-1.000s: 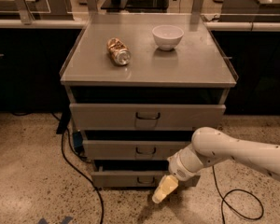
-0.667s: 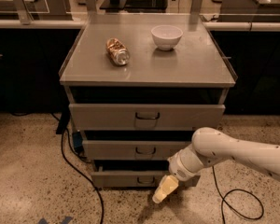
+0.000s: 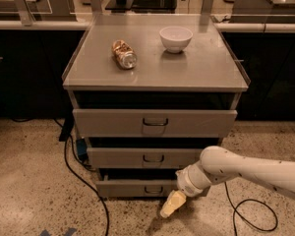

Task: Open bottom drawer

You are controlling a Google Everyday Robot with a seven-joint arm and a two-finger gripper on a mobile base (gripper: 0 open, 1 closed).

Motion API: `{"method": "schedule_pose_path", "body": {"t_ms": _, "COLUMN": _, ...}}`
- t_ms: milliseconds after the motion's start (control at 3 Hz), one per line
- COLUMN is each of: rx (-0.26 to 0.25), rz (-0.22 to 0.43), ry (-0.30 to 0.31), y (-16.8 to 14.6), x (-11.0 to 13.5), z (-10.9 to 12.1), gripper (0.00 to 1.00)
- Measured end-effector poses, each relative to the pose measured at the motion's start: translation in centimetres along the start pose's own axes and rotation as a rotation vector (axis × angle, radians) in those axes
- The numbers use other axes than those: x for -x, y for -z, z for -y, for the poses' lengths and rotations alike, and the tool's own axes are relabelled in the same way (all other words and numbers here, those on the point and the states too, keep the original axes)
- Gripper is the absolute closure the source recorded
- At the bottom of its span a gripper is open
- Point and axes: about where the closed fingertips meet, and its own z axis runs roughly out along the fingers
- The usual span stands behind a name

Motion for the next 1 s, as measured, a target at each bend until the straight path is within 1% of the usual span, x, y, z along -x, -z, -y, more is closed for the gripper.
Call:
{"method": "schedule_pose_path", "body": {"t_ms": 333, "rx": 0.000, "rz": 0.000, "ry": 0.000, "y": 0.0, "x": 0.0, "z": 0.0, "gripper": 0.00}}
{"method": "schedule_pose_path", "body": {"t_ms": 667, "rx": -0.005, "rz": -0.009, "ry": 0.070, "y": -3.6, "x": -0.3, "z": 1.5, "gripper": 0.00}}
{"method": "schedule_pose_path", "body": {"t_ms": 1000, "rx": 0.037, "rz": 0.016, "ry": 0.158, "y": -9.1, "x": -1.7, "z": 4.2, "gripper": 0.00}}
